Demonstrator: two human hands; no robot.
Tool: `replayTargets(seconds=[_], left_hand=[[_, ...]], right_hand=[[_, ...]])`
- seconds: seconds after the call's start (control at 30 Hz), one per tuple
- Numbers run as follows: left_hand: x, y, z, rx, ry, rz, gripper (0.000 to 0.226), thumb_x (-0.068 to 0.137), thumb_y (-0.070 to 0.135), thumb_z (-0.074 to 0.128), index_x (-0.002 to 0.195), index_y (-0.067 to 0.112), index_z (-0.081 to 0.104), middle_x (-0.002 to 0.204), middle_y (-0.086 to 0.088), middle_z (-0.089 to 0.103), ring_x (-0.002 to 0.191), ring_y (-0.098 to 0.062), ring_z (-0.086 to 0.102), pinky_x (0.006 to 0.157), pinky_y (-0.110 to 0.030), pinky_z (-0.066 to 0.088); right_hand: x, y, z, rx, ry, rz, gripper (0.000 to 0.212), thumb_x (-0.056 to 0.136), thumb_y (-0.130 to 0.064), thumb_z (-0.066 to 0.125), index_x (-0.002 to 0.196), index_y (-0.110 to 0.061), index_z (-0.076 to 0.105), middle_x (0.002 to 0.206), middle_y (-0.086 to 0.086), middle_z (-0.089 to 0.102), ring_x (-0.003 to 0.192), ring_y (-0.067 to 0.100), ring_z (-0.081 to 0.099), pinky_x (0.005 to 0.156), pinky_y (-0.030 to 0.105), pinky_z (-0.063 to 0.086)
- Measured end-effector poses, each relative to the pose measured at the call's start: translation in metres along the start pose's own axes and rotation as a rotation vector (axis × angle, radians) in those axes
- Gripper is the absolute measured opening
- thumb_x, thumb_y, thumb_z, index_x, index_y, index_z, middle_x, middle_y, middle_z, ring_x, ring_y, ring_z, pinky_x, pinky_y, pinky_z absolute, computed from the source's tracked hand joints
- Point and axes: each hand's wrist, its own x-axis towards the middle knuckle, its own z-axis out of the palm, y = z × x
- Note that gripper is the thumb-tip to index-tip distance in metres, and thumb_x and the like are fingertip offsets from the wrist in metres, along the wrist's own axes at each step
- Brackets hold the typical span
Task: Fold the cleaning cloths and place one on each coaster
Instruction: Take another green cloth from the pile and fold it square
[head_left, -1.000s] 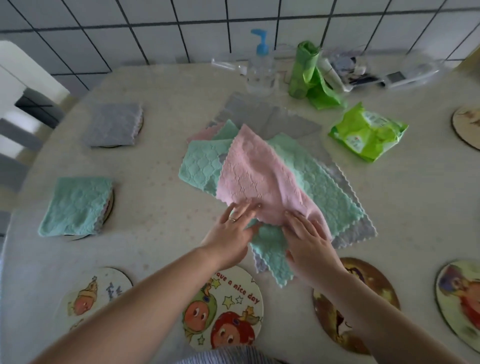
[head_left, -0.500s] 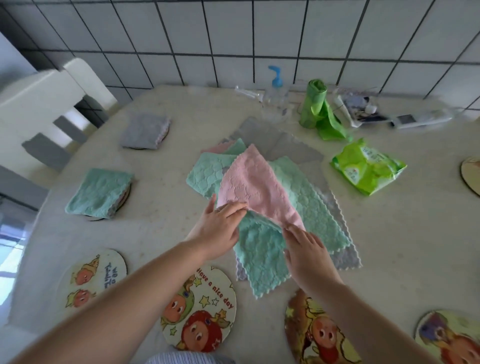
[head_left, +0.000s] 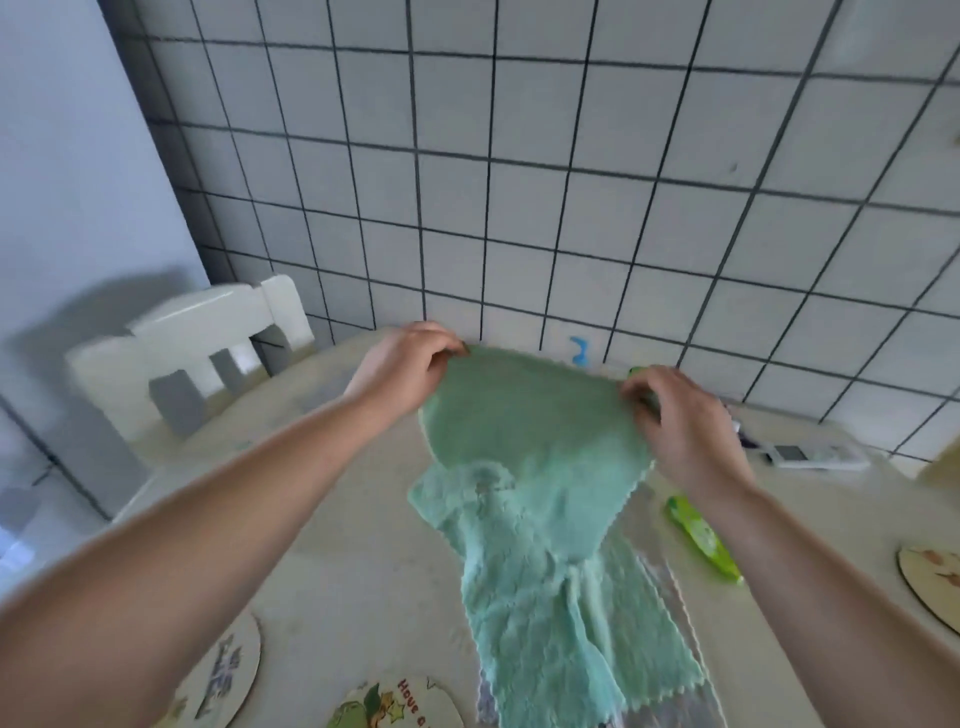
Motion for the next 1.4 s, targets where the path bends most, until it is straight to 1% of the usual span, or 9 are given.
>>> replayTargets(seconds=[0.37,0.5,0.63,0.77,0.87,1.0,1.13,1.27,1.4], left_hand=[[-0.018,-0.047,-0.128,-0.255,0.178,-0.151,0.027,0.077,0.016,0.074,0.1,0.028,0.065,0.088,0.019,0.065,0.086,-0.009,0.062,0.081,-0.023,0.046],[-0.096,-0.074,-0.14,-0.305,0.036,-0.294,0.033,0.082,0.016,0.068,0.077,0.048,0.065,0.077,0.025,0.067,0.068,0.001,0.056,0.067,-0.016,0.045],[-0.186,-0.091,-0.119,-0.385,-0.226,-0.458,0.01,0.088,0.014,0.059,0.088,0.022,0.064,0.076,-0.002,0.063,0.057,-0.001,0.051,0.054,-0.013,0.04],[-0.278,-0.11,-0.081,-0.374,-0.458,-0.617,0.019,0.088,0.014,0.061,0.073,0.025,0.063,0.068,0.005,0.06,0.059,-0.002,0.052,0.055,-0.016,0.039],[-0.33,-0.128,-0.06,-0.362,-0.597,-0.776,0.032,0.073,0.057,0.065,0.079,0.026,0.061,0.062,0.009,0.056,0.057,-0.008,0.049,0.058,-0.029,0.04],[-0.354,-0.137,-0.045,-0.334,-0.742,-0.875,0.014,0.084,0.035,0.063,0.081,0.022,0.062,0.079,0.002,0.068,0.07,-0.014,0.066,0.067,-0.035,0.058],[-0.34,-0.15,-0.035,-0.337,-0.735,-0.844,0.009,0.084,0.032,0.065,0.079,0.024,0.062,0.076,0.0,0.067,0.071,-0.018,0.064,0.067,-0.039,0.055],[-0.31,-0.165,-0.019,-0.281,-0.67,-0.823,0.018,0.082,0.015,0.066,0.082,0.031,0.06,0.084,0.008,0.066,0.08,-0.014,0.062,0.069,-0.031,0.051],[-0.28,-0.174,0.0,-0.31,-0.611,-0.844,0.022,0.084,0.015,0.064,0.08,0.035,0.058,0.086,0.012,0.065,0.08,-0.008,0.061,0.065,-0.025,0.046]], right_hand=[[0.026,-0.08,-0.022,0.371,0.003,0.073,0.01,0.084,-0.03,0.065,0.075,-0.033,0.064,0.063,-0.004,0.058,0.056,0.017,0.048,0.05,0.022,0.035],[-0.031,-0.089,0.013,0.49,-0.239,0.142,0.009,0.083,-0.037,0.064,0.075,-0.039,0.067,0.063,-0.006,0.062,0.055,0.009,0.051,0.055,0.026,0.039],[-0.106,-0.09,0.062,0.497,-0.468,0.306,0.041,0.074,-0.073,0.049,0.073,-0.035,0.062,0.06,-0.009,0.055,0.057,0.007,0.049,0.05,0.015,0.032],[-0.178,-0.103,0.101,0.538,-0.699,0.582,0.019,0.093,-0.034,0.044,0.088,-0.023,0.058,0.081,-0.007,0.06,0.074,0.005,0.057,0.053,0.003,0.039],[-0.221,-0.111,0.122,0.56,-0.778,0.738,0.032,0.08,-0.055,0.058,0.082,-0.023,0.058,0.089,0.017,0.065,0.082,0.009,0.06,0.071,0.014,0.047],[-0.245,-0.11,0.145,0.549,-0.741,0.877,0.018,0.087,-0.029,0.06,0.09,-0.011,0.056,0.116,0.022,0.061,0.105,0.023,0.057,0.09,0.029,0.04],[-0.25,-0.084,0.17,0.392,-0.679,0.852,0.065,0.063,-0.082,0.05,0.083,-0.021,0.063,0.086,0.007,0.068,0.082,0.018,0.062,0.074,0.034,0.045],[-0.227,-0.082,0.177,0.265,-0.622,0.84,0.031,0.095,-0.03,0.047,0.071,-0.009,0.05,0.062,0.004,0.049,0.058,0.017,0.048,0.059,0.036,0.036],[-0.201,-0.081,0.183,0.188,-0.574,0.857,0.033,0.096,-0.031,0.042,0.084,-0.003,0.055,0.064,0.012,0.053,0.056,0.022,0.05,0.052,0.031,0.031]])
